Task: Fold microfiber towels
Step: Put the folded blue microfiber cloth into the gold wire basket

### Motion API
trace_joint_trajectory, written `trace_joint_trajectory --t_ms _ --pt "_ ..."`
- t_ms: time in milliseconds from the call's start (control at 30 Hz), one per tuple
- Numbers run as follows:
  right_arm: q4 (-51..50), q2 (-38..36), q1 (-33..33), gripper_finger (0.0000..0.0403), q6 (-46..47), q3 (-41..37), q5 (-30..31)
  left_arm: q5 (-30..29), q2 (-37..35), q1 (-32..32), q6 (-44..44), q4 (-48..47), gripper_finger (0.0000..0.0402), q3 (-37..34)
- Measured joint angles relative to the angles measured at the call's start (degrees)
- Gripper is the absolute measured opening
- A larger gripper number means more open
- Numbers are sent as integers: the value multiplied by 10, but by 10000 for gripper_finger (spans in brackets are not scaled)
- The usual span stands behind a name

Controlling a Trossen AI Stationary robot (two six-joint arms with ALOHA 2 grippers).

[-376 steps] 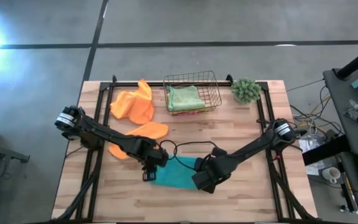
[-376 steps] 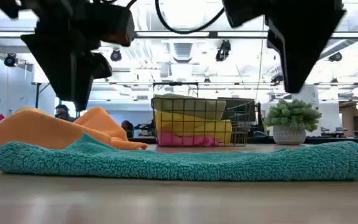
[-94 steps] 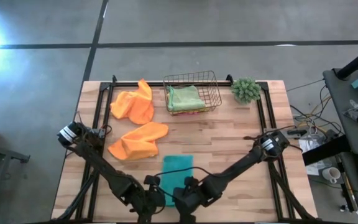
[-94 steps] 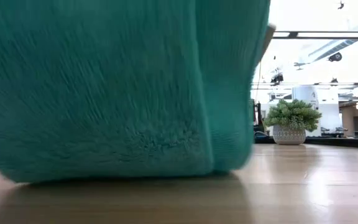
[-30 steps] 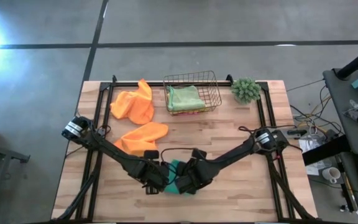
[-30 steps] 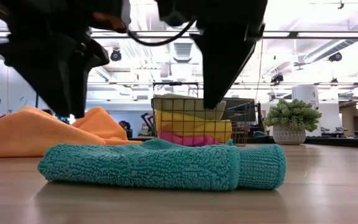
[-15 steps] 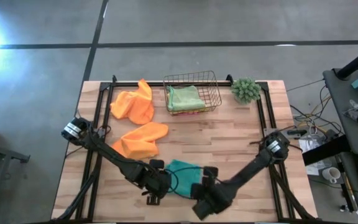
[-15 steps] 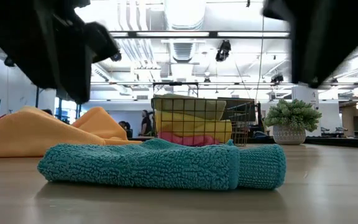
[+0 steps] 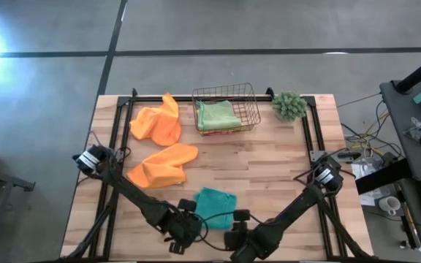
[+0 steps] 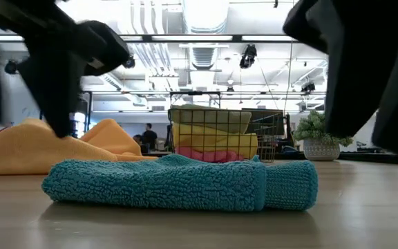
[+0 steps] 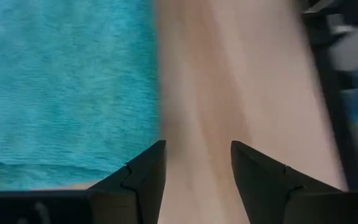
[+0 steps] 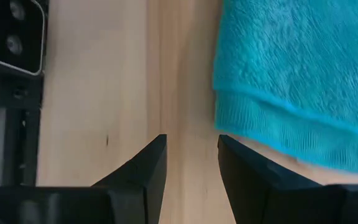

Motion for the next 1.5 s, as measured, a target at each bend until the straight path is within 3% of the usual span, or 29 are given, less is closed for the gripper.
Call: trace_joint_trajectory --t_ms 200,500,700,833,967,1500 --pt "43 0 -1 134 -32 -12 40 -61 10 0 1 -2 164 4" --pt "54 0 -9 134 -77 -14 47 -82 11 -10 7 -13 164 -6" --pt "86 3 -18 134 -154 -31 49 -95 24 -16 94 4 164 -7" --pt "85 3 -26 134 -162 -40 90 -113 38 -13 97 11 164 -7" --pt "102 5 -38 134 -166 -46 41 -114 56 -8 97 7 164 -7" --pt "141 33 -63 134 -167 -60 12 -127 63 11 95 13 159 -9"
